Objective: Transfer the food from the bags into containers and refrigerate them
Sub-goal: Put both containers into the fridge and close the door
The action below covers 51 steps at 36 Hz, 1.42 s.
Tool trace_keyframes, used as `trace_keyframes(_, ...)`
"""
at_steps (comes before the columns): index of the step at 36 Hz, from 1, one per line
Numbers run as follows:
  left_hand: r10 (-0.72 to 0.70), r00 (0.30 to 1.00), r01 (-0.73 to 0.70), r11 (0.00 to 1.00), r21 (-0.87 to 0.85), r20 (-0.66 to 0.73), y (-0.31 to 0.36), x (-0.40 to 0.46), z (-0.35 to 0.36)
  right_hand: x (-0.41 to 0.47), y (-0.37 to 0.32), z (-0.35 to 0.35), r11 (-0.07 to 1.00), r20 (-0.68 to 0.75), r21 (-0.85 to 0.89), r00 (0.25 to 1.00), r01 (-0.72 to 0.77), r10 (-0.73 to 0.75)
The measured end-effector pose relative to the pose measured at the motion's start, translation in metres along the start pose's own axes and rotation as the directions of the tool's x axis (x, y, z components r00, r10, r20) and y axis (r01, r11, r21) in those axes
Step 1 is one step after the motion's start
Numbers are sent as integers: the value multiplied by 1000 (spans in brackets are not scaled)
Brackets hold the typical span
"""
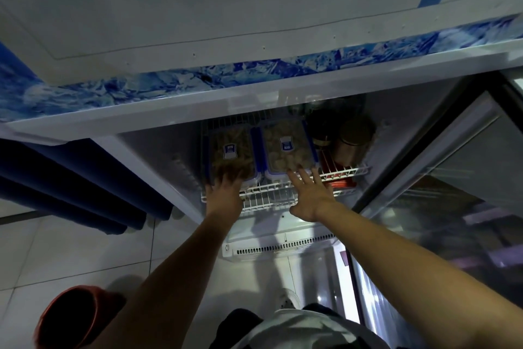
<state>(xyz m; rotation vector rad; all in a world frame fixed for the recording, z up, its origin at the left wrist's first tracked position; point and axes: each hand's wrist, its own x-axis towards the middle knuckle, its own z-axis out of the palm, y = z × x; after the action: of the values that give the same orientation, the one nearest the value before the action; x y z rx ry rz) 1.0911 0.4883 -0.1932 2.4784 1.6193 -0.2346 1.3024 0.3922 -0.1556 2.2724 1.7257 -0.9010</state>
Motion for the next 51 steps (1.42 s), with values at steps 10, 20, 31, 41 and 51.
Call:
trace_keyframes(10,34,992,-39,999,33,122,-4,-10,-7,-2,3,7,996,-12,-90,1000,13,-14)
trace_keyframes(20,173,984,-171,983,-63,32,-14,-39,-26,-41,-4,18,997,-203,75,979,5,10)
trace_keyframes(31,317,947,-321,908,-271,-58,-42,-112,-34,-148,-37,58,955,-404,297,906,1,125)
trace_keyframes(41,530,846,-518,789,-330,-59,-23,-194,-65,-340,-78,62,921,-639,380,694,-90,331)
trace_keyframes(51,807,568,-817,529,-228,-161,122,-287,-119,-541,-52,32,869,-801,328,378,-371,463)
